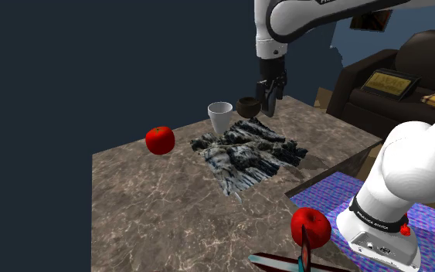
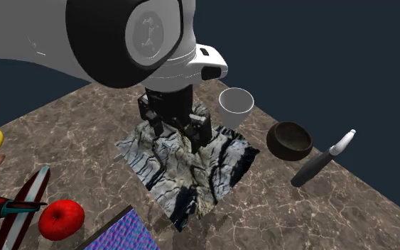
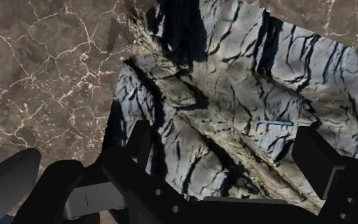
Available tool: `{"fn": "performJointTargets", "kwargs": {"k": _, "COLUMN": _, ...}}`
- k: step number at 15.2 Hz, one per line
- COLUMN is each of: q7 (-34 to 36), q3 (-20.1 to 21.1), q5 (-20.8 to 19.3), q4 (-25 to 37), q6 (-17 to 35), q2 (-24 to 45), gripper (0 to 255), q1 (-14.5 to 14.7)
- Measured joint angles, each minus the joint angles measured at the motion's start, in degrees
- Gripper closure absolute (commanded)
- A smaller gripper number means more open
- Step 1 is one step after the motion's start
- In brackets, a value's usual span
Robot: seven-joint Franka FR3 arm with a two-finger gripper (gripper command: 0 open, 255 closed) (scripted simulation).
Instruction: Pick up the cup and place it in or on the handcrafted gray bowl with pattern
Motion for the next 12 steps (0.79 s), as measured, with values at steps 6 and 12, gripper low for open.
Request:
{"fn": "performJointTargets", "kwargs": {"k": 6, "q7": -1.98, "q3": -0.63, "q5": -0.22, "q4": 7.78, "q6": 5.90, "q2": 12.74, "gripper": 0, "q1": 0.18}}
{"fn": "performJointTargets", "kwargs": {"k": 12, "q7": -3.72, "q3": -0.79, "q5": -0.05, "q4": 17.54, "q6": 9.69, "q2": 25.41, "gripper": 0, "q1": 0.32}}
